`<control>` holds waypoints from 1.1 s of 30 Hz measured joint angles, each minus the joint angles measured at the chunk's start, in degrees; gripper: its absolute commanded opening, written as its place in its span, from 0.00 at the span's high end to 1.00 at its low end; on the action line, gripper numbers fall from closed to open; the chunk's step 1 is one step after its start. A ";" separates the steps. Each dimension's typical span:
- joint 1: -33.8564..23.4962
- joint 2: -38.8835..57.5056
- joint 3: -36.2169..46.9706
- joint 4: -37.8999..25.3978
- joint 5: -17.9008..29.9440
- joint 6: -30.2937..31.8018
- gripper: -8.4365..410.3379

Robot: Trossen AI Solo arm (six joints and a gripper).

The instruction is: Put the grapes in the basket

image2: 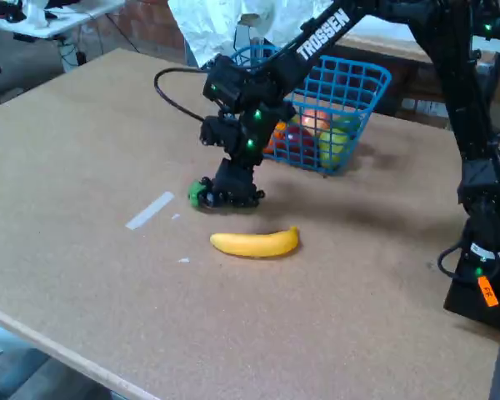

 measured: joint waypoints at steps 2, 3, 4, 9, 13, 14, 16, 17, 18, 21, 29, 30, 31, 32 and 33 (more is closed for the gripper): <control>0.00 -1.09 0.00 0.66 0.13 0.15 0.98; 0.00 -1.81 0.00 1.05 0.24 0.15 0.98; 0.02 -2.62 0.00 1.40 0.31 0.15 0.98; 0.00 -8.04 0.00 3.28 0.68 0.15 0.98; 0.00 -13.77 -0.02 4.92 1.66 0.15 0.98; 0.02 -15.30 0.00 5.33 2.56 0.15 0.98; 0.02 -18.21 -0.02 6.19 5.01 0.13 0.98; 0.02 -19.65 -0.02 6.58 6.51 0.11 0.98; 0.00 -21.07 -0.02 7.06 7.98 0.09 0.98; -0.02 -25.27 -0.02 8.20 12.17 -0.11 0.98; -1.55 -33.40 -0.02 10.95 24.52 -1.18 0.98; -2.05 -33.99 -0.02 11.02 25.92 -1.14 0.98; -2.73 -34.45 -0.02 11.10 26.95 -0.92 0.98; -3.48 -34.82 -0.02 11.19 27.50 -0.44 0.98; -4.42 -35.08 -0.02 11.19 27.78 0.33 0.98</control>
